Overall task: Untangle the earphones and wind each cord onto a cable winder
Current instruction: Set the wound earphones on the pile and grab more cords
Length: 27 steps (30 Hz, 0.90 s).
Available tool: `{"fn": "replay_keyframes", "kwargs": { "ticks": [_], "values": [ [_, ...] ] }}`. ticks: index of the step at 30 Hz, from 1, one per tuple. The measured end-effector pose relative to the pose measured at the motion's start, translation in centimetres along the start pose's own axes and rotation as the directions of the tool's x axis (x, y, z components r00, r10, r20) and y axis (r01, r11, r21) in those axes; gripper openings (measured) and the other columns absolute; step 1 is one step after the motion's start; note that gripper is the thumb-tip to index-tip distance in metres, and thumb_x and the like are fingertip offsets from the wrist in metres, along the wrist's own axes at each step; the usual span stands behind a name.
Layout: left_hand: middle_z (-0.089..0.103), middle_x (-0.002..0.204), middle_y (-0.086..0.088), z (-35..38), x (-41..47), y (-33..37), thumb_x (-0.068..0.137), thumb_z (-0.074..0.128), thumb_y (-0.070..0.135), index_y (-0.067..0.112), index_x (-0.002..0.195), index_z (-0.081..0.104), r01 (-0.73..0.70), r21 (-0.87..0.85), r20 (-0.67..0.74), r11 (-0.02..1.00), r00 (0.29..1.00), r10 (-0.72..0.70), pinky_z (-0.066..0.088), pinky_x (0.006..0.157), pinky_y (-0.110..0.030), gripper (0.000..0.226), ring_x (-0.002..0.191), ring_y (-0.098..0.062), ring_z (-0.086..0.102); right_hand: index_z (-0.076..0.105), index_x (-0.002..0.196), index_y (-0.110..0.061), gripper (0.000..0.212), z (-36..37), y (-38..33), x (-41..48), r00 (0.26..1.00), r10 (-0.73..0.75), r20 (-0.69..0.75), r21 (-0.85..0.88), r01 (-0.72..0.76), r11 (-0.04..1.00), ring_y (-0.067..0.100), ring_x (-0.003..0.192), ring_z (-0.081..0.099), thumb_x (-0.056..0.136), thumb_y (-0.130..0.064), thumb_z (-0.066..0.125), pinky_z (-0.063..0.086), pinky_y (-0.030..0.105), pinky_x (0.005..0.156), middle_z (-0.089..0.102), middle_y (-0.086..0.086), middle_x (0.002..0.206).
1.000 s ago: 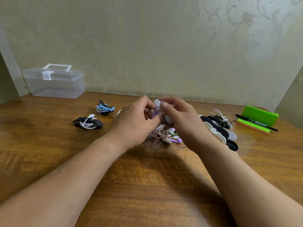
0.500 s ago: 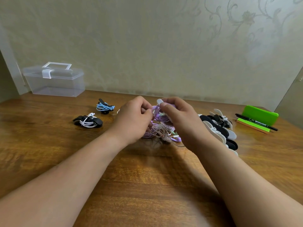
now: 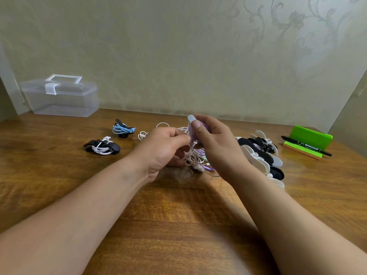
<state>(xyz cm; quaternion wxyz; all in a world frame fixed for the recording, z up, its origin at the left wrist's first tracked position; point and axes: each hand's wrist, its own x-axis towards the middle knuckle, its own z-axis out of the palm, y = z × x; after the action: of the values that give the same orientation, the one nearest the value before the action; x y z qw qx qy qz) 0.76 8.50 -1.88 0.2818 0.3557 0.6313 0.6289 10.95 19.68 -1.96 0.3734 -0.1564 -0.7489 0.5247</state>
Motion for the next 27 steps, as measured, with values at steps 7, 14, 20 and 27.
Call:
{"fn": "replay_keyframes", "kwargs": {
  "ticks": [7, 14, 20, 27],
  "values": [
    [0.063, 0.066, -0.001, -0.8, -0.1, 0.9, 0.1, 0.063, 0.025, 0.013, 0.087, 0.071, 0.195, -0.295, 0.156, 0.935, 0.976, -0.155, 0.052, 0.046, -0.02, 0.019, 0.054, -0.01, 0.058, 0.065, 0.14, -0.022, 0.034, 0.2, -0.1, -0.1, 0.999, -0.009, 0.048, -0.058, 0.012, 0.998, 0.009, 0.117, 0.067, 0.11, -0.031, 0.053, 0.056, 0.034, 0.1, 0.069, -0.001, 0.131],
    [0.057, 0.067, -0.001, -0.2, 0.2, -0.2, 0.098, 0.067, 0.027, 0.018, 0.079, 0.066, -0.05, -0.184, 0.037, 0.982, 0.998, 0.058, 0.045, 0.045, -0.019, 0.022, 0.055, -0.009, 0.052, 0.067, 0.138, -0.013, 0.034, -0.5, -1.0, -0.1, 0.995, 0.069, 0.07, 0.169, -0.08, 0.982, 0.022, 0.113, 0.071, 0.11, -0.017, 0.048, 0.057, 0.044, 0.103, 0.076, 0.008, 0.122],
    [0.074, 0.085, -0.004, 0.6, 0.1, -0.7, 0.087, 0.069, 0.052, 0.016, 0.099, 0.062, -0.369, -0.028, -0.154, 0.929, 0.92, 0.361, 0.056, 0.072, -0.04, 0.038, 0.079, -0.02, 0.069, 0.069, 0.134, -0.014, 0.033, 0.3, -1.1, -0.2, 0.99, 0.093, 0.107, 0.352, -0.125, 0.928, 0.012, 0.107, 0.072, 0.111, -0.026, 0.047, 0.056, 0.026, 0.089, 0.077, 0.004, 0.121],
    [0.077, 0.099, -0.011, 1.0, 0.2, -0.9, 0.103, 0.058, 0.036, 0.014, 0.121, 0.064, -0.302, -0.158, -0.119, 0.94, 0.951, 0.285, 0.061, 0.087, -0.045, 0.029, 0.097, -0.024, 0.075, 0.074, 0.124, -0.014, 0.026, 0.1, -1.4, -0.3, 0.987, 0.134, 0.083, 0.368, -0.156, 0.917, 0.026, 0.103, 0.075, 0.101, -0.024, 0.067, 0.061, 0.034, 0.076, 0.077, 0.013, 0.114]
  ]
}}
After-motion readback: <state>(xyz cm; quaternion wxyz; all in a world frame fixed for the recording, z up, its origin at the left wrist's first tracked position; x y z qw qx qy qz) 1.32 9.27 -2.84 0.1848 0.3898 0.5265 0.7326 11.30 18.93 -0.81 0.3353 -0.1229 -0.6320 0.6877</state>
